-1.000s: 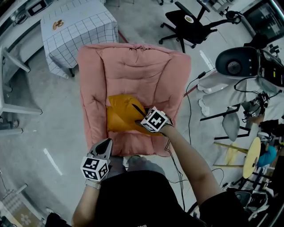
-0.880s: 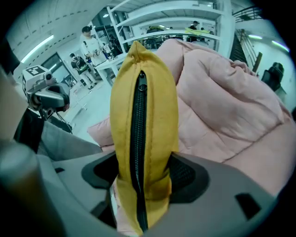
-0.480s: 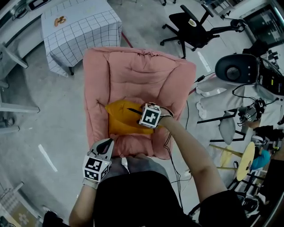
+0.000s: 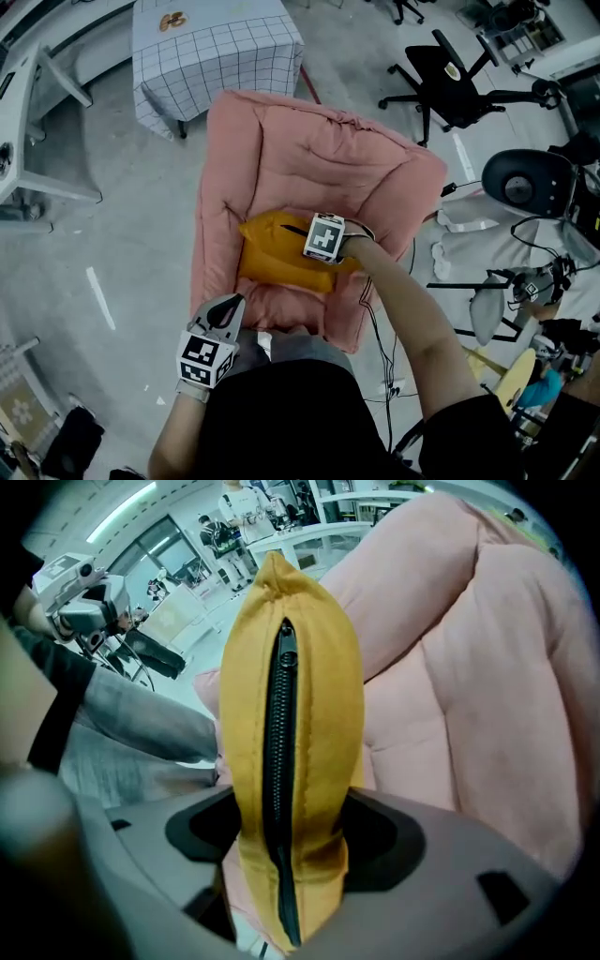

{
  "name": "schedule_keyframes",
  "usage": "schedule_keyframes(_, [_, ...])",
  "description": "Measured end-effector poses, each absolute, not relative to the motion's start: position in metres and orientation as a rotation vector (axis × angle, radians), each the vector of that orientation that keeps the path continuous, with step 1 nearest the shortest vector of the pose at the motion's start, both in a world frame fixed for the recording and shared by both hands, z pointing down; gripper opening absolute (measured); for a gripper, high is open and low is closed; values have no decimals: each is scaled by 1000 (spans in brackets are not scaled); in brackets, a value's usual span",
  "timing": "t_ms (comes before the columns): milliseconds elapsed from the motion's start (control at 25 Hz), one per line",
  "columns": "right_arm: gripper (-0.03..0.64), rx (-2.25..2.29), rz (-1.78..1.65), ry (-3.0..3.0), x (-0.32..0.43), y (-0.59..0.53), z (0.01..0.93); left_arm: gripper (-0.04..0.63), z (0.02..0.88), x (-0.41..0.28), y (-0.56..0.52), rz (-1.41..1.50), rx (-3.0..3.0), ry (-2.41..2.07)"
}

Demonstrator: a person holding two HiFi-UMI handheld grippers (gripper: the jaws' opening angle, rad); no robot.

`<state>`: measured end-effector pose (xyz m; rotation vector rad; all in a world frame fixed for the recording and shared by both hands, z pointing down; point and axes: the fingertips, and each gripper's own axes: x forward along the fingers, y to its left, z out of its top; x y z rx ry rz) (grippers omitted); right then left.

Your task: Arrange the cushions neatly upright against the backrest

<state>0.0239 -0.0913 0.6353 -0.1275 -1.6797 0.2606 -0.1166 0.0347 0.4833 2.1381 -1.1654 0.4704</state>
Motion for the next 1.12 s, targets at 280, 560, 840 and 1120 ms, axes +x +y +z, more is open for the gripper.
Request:
schedule_keyframes(280, [319, -240, 324, -1645, 15, -102, 666, 21, 483, -115, 45, 484, 2006, -1296])
schedule_keyframes(560, [319, -273, 390, -1657, -2, -116, 698, 21, 489, -116, 60, 473, 1876, -1422])
schedule_keyframes(840, [339, -204, 413, -1710, -7, -149, 715, 21, 499, -106, 67, 447, 1790, -1467])
schedule_keyframes(1120, [339, -53, 474, -1790, 3, -180, 720, 21, 507, -91, 66, 438, 1772, -1466])
